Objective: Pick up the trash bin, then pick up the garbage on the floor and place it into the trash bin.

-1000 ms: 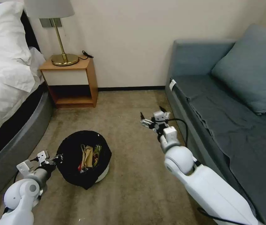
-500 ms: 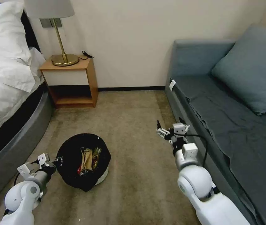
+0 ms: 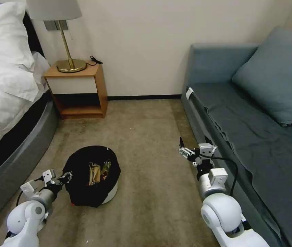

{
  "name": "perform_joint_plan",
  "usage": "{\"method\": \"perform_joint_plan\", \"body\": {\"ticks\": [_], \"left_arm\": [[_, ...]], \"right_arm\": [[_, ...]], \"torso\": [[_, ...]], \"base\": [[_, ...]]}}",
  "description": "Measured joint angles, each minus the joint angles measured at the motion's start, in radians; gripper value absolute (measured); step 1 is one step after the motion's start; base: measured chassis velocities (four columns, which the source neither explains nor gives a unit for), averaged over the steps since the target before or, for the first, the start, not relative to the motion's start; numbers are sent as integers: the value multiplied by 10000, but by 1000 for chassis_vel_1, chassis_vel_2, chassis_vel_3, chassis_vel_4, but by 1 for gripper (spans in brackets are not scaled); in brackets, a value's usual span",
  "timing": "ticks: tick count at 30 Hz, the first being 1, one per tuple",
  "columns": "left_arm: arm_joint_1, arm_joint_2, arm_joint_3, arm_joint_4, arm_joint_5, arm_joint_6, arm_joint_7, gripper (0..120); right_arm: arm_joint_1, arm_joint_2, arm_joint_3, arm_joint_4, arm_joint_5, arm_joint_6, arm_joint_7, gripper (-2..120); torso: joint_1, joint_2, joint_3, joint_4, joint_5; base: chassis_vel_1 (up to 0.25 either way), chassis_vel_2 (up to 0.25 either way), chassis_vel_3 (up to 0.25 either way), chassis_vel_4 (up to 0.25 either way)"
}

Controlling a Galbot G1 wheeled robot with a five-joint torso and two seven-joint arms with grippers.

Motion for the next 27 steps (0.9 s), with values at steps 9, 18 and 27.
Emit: {"method": "perform_joint_plan", "body": {"ticks": [9,18,27], "left_arm": [[446,-221,-426,-885,1589,-1946,1487,91],[1112,-1298,-576,-1827,3235,-4416,2717,100],[2063,-2492,-475,-2993,3991,-5760,2519,100]], "right_arm": [[-391,147,192,134,-123,130,-66,100],[-780,326,300,195,-329,390,-192,100],[-1244,574,552,237,-722,890,-390,100]], "torso": [[0,0,0,0,0],[0,0,1,-1,1],[0,-1,0,0,1]], "base": [[0,0,0,0],[0,0,0,0],[0,0,0,0]]}}
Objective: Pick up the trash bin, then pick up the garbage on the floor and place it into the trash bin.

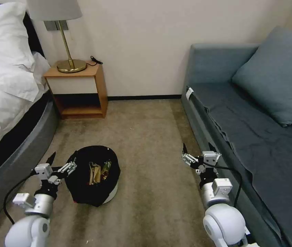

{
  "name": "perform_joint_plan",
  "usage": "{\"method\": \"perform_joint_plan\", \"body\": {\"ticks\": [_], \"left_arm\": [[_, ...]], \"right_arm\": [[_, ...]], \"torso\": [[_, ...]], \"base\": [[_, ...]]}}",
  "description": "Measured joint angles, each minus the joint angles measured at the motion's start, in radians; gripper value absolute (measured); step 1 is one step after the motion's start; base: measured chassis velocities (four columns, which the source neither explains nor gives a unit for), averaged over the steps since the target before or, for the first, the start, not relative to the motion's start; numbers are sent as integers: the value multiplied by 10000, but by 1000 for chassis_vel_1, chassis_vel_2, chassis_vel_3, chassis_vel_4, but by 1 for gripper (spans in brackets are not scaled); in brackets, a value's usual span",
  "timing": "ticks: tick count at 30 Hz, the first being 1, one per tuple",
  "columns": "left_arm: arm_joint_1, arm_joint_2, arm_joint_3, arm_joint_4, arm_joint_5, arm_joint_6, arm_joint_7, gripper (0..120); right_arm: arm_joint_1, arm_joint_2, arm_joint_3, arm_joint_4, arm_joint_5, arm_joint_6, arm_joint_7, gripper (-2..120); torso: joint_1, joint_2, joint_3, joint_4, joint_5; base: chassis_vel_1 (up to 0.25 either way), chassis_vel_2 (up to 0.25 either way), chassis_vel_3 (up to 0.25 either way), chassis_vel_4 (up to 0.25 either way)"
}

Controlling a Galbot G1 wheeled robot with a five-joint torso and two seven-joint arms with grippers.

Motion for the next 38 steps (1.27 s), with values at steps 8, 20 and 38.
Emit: {"method": "perform_joint_plan", "body": {"ticks": [8,20,38], "left_arm": [[772,-368,-106,-579,453,17,145,100],[814,-290,195,-754,525,227,-11,100],[1419,-260,661,-1323,524,141,-309,100]], "right_arm": [[-685,188,358,265,-317,482,-244,100],[-1057,393,575,341,-739,707,-349,100],[-1178,629,699,338,-831,841,-441,100]], "torso": [[0,-1,0,1,-1],[0,0,0,0,-1],[1,0,0,0,-1]], "base": [[0,0,0,0],[0,0,0,0],[0,0,0,0]]}}
